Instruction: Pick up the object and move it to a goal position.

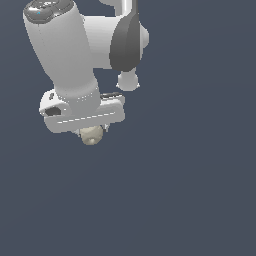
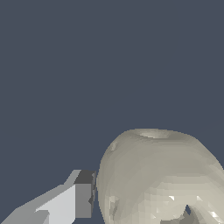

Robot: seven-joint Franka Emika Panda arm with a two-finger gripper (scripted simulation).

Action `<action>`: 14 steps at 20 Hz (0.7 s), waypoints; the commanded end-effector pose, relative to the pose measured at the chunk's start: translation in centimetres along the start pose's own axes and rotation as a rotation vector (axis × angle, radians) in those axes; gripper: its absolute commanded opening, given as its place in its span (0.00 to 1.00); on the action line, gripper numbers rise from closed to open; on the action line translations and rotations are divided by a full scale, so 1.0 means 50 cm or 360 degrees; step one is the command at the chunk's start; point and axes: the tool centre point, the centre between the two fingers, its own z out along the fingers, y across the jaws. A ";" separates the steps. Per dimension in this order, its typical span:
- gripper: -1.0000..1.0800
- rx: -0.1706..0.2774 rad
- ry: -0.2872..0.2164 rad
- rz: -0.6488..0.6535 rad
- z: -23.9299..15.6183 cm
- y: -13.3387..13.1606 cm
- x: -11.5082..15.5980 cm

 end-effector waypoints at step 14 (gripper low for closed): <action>0.00 -0.0001 -0.0002 -0.0001 -0.158 0.100 -0.010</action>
